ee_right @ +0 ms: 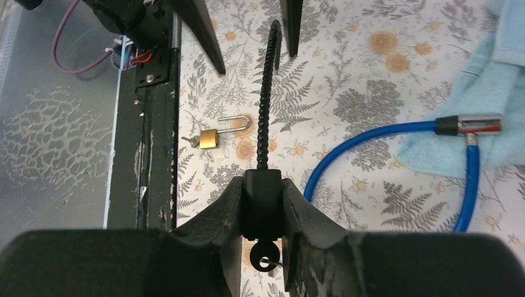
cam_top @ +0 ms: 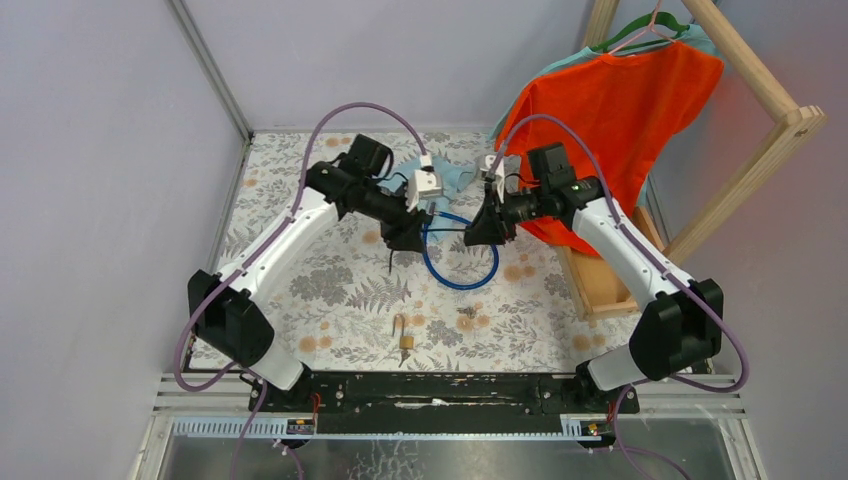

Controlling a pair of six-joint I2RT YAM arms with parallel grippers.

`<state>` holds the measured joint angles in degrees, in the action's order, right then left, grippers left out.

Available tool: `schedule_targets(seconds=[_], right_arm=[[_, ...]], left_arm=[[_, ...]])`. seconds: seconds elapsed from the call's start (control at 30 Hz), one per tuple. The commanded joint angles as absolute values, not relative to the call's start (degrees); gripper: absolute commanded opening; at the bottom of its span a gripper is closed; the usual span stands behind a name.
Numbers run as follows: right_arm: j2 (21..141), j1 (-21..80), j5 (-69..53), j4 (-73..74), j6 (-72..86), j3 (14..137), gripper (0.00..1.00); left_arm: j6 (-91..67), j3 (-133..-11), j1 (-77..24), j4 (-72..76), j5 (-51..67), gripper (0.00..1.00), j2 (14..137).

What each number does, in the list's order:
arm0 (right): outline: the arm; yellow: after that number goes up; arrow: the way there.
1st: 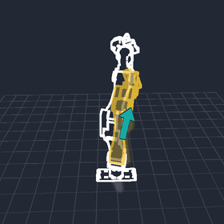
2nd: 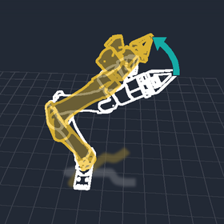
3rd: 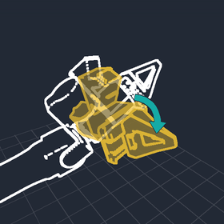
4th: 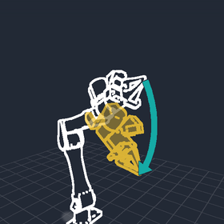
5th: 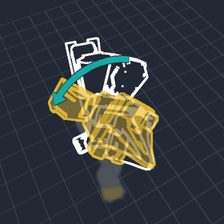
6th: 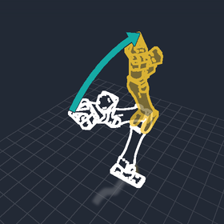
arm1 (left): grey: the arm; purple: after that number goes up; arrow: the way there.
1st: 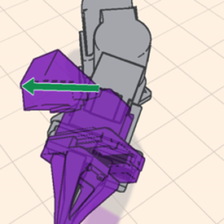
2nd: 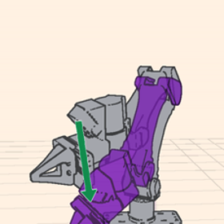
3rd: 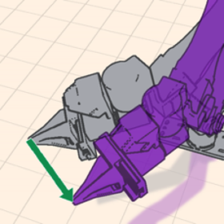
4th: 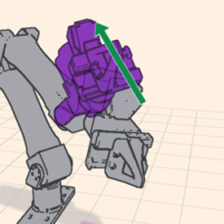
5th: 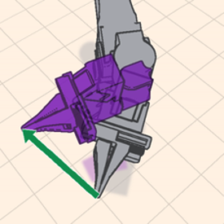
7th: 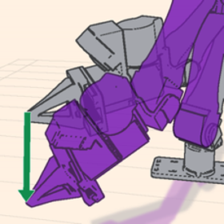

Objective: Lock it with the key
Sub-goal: Pick up the lock from the center of the board, then lock the lock.

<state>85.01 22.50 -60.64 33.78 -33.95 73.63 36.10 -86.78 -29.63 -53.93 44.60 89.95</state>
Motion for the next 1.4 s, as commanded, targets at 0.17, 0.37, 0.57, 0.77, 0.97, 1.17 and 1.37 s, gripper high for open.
schedule_targets(seconds=[0.17, 0.37, 0.57, 0.77, 0.97, 1.17, 1.37], right_arm=[[76.5, 17.6, -65.2, 31.6, -31.6, 72.4, 0.0], [75.6, 17.5, -67.0, 31.9, -29.8, 72.9, 0.0], [75.3, 17.5, -66.7, 31.6, -29.2, 72.7, 0.0], [75.0, 17.5, -66.4, 30.1, -28.2, 71.9, 0.0], [75.4, 17.5, -66.7, 29.1, -27.2, 71.7, 0.0], [75.0, 17.4, -65.8, 26.2, -24.7, 70.3, 0.0], [77.0, 17.5, -64.6, 18.2, -19.3, 69.7, 0.0]], left_arm=[[39.4, -82.2, -17.7, -55.4, 49.2, 0.68, 83.8], [40.5, -78.9, -17.6, -55.5, 50.6, 0.61, 85.1], [41.4, -77.3, -17.6, -55.5, 54.4, 0.5, 85.8], [41.4, -76.2, -17.8, -55.9, 55.0, 0.39, 86.6], [41.6, -75.8, -18.1, -55.9, 55.8, 0.35, 87.3], [41.0, -76.5, -18.2, -55.9, 56.6, 0.04, 88.1], [29.2, -83.3, -18.5, -50.4, 64.0, 0.0, 88.9]])
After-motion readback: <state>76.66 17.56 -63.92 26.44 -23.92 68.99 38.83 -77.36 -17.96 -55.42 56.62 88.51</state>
